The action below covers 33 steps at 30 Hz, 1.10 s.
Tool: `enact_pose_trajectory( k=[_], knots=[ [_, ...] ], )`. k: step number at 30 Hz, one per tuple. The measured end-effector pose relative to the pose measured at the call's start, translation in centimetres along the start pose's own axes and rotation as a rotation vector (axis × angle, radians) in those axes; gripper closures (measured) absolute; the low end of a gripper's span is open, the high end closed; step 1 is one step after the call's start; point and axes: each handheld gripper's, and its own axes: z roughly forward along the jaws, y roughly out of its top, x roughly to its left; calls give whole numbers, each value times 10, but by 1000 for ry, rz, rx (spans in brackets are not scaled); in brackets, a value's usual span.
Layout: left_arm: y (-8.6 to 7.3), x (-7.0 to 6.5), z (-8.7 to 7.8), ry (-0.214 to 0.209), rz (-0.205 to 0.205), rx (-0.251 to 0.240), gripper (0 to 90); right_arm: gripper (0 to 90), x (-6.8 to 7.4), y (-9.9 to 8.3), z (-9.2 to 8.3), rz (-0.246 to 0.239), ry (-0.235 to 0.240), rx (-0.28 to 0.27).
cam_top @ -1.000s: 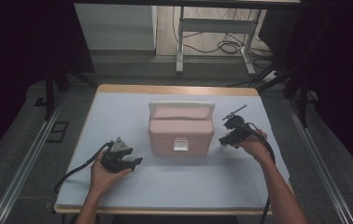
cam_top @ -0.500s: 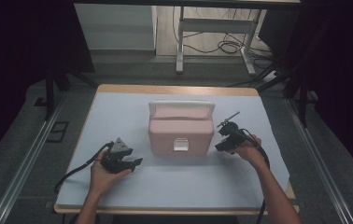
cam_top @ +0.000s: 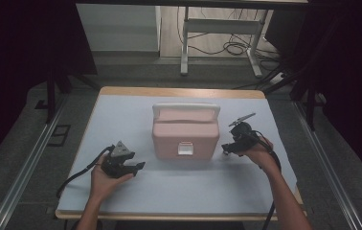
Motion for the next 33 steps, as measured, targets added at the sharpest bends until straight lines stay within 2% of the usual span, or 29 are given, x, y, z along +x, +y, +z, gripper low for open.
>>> enact_pose_trajectory(
  k=[3,8,13,17,18,21,24,27,33],
  knots=[
    [0,0,0,2,1,-1,413,353,2,-6,-17,8,-8,-91],
    [0,-1,1,3,3,5,413,358,6,-20,-34,8,11,-155],
    [0,-1,3,1,5,12,413,382,9,-40,-43,16,53,-245],
    [-1,-2,4,-2,7,17,411,401,16,-60,-43,13,89,-312],
    [-1,-2,4,-2,7,17,411,401,16,-60,-43,13,89,-312],
    [-1,-3,4,0,11,21,411,420,23,-77,-36,8,121,-335],
    [-1,-3,5,1,9,22,410,428,26,-85,-32,3,129,-339],
    [-2,-4,6,2,11,24,410,447,30,-98,-21,3,143,-342],
    [-2,-5,6,-2,1,14,406,471,30,-111,-5,31,155,-337]
  ],
)
